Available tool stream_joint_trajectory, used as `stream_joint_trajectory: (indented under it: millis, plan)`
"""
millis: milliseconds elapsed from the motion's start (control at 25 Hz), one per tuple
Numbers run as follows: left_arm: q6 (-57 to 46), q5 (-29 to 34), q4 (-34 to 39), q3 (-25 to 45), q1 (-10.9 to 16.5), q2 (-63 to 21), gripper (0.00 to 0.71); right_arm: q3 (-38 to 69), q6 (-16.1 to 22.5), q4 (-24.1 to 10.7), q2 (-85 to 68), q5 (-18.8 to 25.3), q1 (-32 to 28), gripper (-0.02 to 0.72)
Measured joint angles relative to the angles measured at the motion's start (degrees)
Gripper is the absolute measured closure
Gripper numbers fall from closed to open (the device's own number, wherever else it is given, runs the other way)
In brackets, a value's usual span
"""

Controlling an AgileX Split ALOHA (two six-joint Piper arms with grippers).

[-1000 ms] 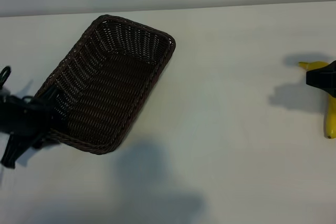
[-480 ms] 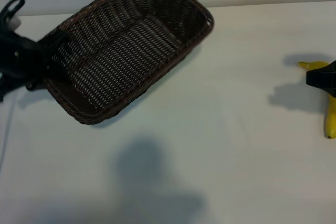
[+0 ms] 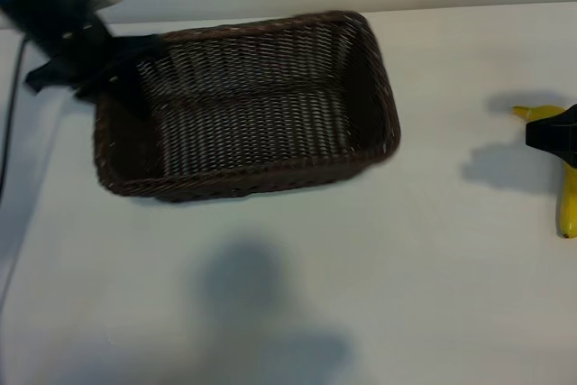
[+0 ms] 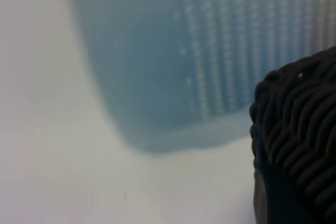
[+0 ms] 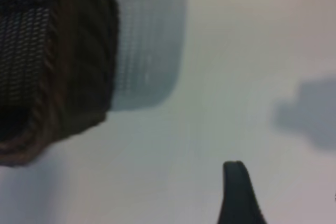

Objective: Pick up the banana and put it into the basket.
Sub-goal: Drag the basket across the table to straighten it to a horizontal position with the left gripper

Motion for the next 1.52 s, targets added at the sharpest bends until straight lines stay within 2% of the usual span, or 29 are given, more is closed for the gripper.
stream_joint_trajectory:
  millis: [200, 360, 680, 1080, 1200, 1320, 1400, 1520]
  plan:
    - [0.60, 0.00, 2.32, -10.66, -5.81, 7.83, 0.528, 0.00, 0.00, 0.00, 0.00, 0.00, 0.00, 0.258]
    - [0.54, 0.00, 1.28, -14.02, -7.93, 12.34, 0.528, 0.00, 0.00, -0.04, 0.00, 0.00, 0.00, 0.258]
    - [0.72, 0.00, 0.68, -14.15, -9.34, 16.62, 0.529, 0.00, 0.06, -0.04, 0.00, 0.00, 0.00, 0.258]
    - [0.84, 0.00, 0.56, -14.32, -10.24, 17.01, 0.523, 0.00, 0.06, -0.10, 0.00, 0.00, 0.00, 0.258]
    - [0.87, -0.52, 0.21, -14.32, -10.40, 17.08, 0.426, 0.00, 0.06, -0.10, 0.00, 0.00, 0.00, 0.258]
    - [0.80, -0.03, 0.13, -14.44, -10.62, 17.20, 0.266, 0.00, 0.06, -0.15, 0.00, 0.00, 0.00, 0.258]
    - [0.17, -0.03, 0.81, -14.69, -10.76, 17.20, 0.190, 0.00, 0.06, -0.15, 0.00, 0.00, 0.00, 0.258]
    - [-0.71, -0.03, 1.71, -14.74, -10.88, 16.71, 0.137, 0.00, 0.06, -0.15, 0.00, 0.00, 0.00, 0.258]
